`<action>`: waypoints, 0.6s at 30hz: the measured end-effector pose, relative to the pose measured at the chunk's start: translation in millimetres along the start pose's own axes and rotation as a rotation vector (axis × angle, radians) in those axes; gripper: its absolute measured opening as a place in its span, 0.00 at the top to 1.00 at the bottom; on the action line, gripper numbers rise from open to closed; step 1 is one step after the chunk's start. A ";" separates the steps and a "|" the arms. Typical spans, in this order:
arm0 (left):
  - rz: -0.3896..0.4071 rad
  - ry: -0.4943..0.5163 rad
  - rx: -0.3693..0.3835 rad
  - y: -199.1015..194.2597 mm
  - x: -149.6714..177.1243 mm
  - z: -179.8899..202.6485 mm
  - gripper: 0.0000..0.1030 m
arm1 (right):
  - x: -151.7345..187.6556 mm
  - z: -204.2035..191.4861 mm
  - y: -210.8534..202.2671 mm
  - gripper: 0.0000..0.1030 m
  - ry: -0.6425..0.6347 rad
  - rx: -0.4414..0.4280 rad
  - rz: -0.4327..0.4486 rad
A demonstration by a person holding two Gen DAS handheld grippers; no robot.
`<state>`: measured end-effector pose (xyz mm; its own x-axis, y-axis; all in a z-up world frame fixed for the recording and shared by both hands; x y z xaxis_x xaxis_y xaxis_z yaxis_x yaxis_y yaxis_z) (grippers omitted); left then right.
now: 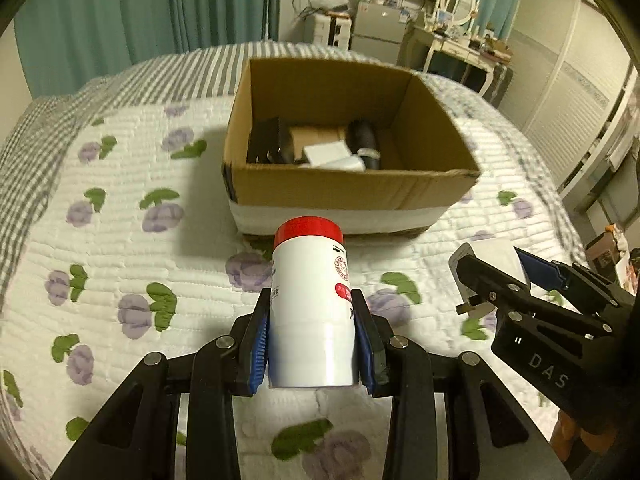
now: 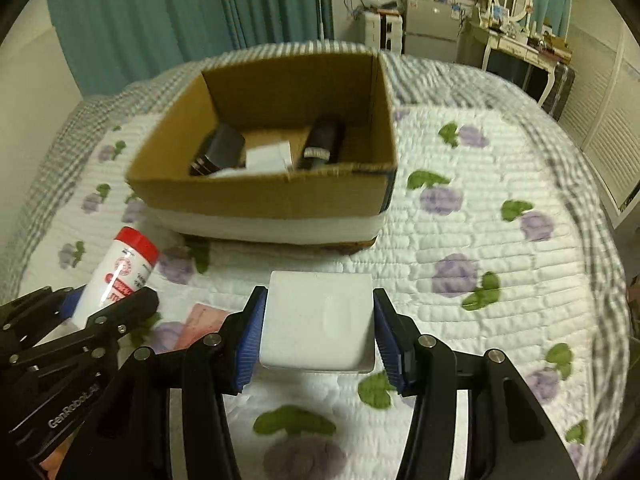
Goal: Organize rigid objects
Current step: 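Lift the pill bottle with the left tool while the right tool lifts the pad toward the box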
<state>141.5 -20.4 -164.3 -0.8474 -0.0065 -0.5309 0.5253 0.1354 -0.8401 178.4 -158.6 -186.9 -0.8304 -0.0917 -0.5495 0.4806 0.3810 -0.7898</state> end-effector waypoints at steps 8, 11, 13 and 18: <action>0.066 -0.011 0.014 -40.6 -14.8 -1.2 0.64 | -16.4 -15.7 -61.9 0.51 -0.033 -0.005 0.096; 0.095 -0.016 0.021 -53.5 -23.8 -3.3 0.64 | -25.8 -24.2 -82.8 0.51 -0.047 -0.015 0.124; 0.119 -0.010 0.015 -61.4 -31.8 -4.5 0.64 | -33.8 -28.8 -96.0 0.51 -0.063 -0.014 0.147; 0.156 -0.017 0.023 -68.6 -59.5 -10.0 0.64 | -57.9 -34.0 -117.3 0.51 -0.079 -0.032 0.195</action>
<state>155.2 -19.4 -74.0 -0.7539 -0.0035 -0.6570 0.6525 0.1131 -0.7493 160.5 -166.7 -53.1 -0.6972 -0.0842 -0.7119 0.6200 0.4276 -0.6578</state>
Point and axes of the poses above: each gripper's, at about its wrist camera, not at the fingertips, and y roughly the way its jaws point, z to its right, x to its underside, the point moved 8 cm from there along y, roughly the way its jaws point, and after that the axes turned 13 degrees about -x, right-handed, at the moved point
